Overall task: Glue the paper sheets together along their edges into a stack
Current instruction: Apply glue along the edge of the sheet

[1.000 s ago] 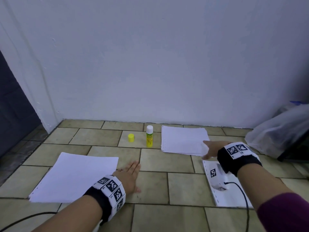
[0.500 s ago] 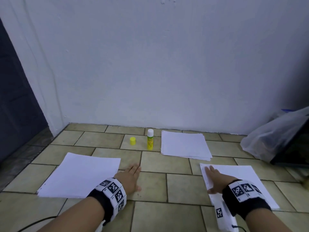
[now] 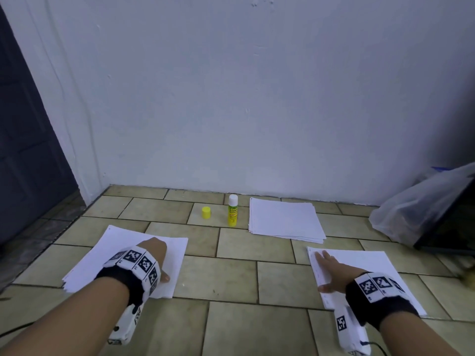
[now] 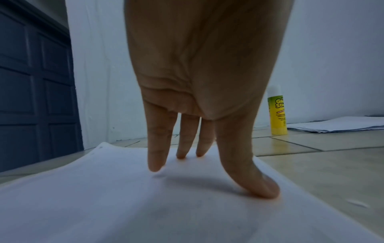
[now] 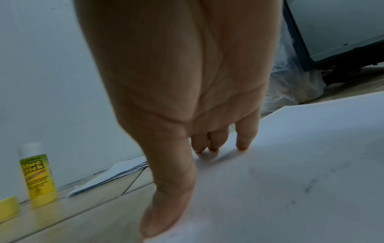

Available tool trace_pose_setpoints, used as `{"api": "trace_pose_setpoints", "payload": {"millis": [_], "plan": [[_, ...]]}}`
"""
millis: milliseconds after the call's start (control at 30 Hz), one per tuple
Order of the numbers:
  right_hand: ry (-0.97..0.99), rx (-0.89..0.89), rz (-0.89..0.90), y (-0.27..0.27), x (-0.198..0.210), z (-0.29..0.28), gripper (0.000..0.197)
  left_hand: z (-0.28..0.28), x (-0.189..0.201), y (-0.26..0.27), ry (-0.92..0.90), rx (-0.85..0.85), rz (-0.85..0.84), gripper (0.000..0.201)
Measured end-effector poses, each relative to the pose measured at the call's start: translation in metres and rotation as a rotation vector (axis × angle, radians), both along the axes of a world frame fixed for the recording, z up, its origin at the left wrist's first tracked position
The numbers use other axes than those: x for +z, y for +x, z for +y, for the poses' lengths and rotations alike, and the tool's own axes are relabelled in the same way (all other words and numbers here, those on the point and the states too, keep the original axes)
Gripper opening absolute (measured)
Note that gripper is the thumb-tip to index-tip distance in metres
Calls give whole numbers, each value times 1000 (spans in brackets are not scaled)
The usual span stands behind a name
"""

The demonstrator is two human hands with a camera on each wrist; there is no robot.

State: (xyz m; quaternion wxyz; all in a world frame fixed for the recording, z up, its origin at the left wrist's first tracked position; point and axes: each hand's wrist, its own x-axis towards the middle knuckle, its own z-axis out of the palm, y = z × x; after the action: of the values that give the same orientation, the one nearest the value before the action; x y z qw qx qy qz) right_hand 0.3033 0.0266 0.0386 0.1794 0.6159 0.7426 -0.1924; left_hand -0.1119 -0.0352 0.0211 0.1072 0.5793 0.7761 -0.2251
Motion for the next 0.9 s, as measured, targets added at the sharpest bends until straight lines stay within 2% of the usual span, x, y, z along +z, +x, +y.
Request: {"api": "trace_pose_setpoints", "payload": {"millis": [33, 67, 167, 233, 300, 400, 467, 533, 567, 633, 733, 833, 900], "plan": [[6, -5, 11, 0, 1, 0, 94, -2, 0, -1, 33, 43, -76, 96], [13, -11, 26, 1, 1, 0, 95, 0, -2, -1, 35, 66, -111, 102], [42, -44, 86, 2, 2, -1, 97, -11, 12, 6, 41, 33, -93, 84], [75, -83, 120, 4, 1, 1, 97, -13, 15, 9, 84, -15, -94, 80], [90, -103, 133, 5, 0, 3, 88, -10, 11, 6, 110, 21, -143, 79], [80, -91, 119, 5, 0, 4, 74, -11, 10, 4, 92, -54, -96, 74], [81, -88, 119, 6, 0, 3, 72, -11, 15, 8, 74, -85, -74, 57], [81, -94, 123, 6, 0, 2, 71, -8, 19, 12, 71, -118, -78, 18], [79, -99, 128, 6, 0, 1, 71, -7, 23, 16, 67, -127, -86, 6], [75, -107, 139, 6, 0, 1, 71, -5, 36, 32, 67, -120, -85, 9], [52, -117, 164, 7, 3, 3, 71, 4, 50, 67, 97, -175, -114, 25], [34, -116, 169, 8, 7, 6, 66, 7, 52, 112, 165, -268, -281, 45], [50, -106, 167, 9, 9, 10, 56, 6, 48, 140, 170, -306, -375, 57]]}}
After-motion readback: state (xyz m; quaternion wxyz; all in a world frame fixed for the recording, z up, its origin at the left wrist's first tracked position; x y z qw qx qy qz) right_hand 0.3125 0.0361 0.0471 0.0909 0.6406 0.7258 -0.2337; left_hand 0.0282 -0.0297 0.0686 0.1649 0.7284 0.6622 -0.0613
